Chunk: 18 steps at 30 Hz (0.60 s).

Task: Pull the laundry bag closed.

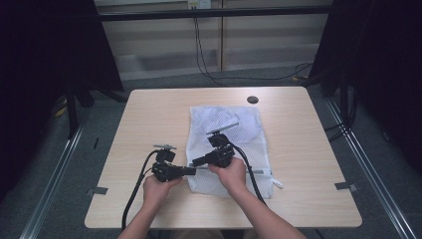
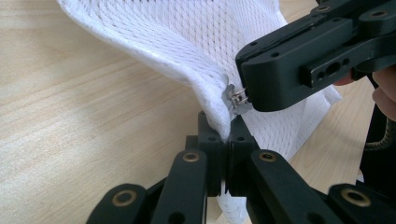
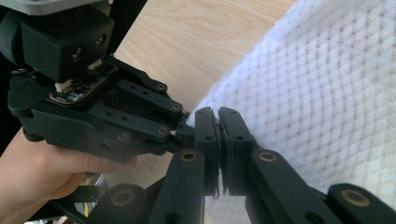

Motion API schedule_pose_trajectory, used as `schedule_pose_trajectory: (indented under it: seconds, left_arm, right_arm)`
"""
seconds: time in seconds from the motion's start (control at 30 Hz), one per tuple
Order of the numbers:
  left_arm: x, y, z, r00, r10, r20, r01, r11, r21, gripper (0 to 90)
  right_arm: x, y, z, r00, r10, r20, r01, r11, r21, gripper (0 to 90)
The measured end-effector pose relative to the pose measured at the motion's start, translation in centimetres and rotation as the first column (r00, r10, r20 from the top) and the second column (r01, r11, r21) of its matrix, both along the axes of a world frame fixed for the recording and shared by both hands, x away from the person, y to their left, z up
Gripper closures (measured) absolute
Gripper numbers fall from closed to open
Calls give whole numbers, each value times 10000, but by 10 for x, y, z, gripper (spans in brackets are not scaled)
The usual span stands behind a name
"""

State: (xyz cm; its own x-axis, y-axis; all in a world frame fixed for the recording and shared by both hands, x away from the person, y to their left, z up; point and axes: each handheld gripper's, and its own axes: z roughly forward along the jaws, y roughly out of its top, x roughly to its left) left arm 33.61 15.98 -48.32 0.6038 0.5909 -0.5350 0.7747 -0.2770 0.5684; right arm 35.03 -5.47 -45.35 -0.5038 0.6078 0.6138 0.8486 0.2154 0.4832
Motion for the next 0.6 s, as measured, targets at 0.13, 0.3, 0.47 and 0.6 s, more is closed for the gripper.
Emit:
schedule_pose_trajectory:
  seconds: [0.13, 0.3, 0.47, 0.6]
  left_arm:
    - [0, 0, 1, 10000, 4, 40, -5, 10000, 48, 879]
    - [0, 0, 1, 9999, 168, 16, -167, 9998, -109, 879]
    - [-1, 0, 2, 9999, 147, 69, -147, 9999, -65, 879]
    - [0, 1, 2, 9998, 142, 119, -142, 9999, -14, 878]
  right_arm:
    - [-1, -4, -2, 10000, -35, 36, 35, 10000, -43, 869]
    - [-1, -11, -3, 9999, -102, -16, 102, 9999, 21, 870]
    - [-1, -12, -3, 9999, -125, 21, 125, 9999, 100, 869]
    - [-2, -14, -3, 9999, -142, 92, 142, 9999, -41, 870]
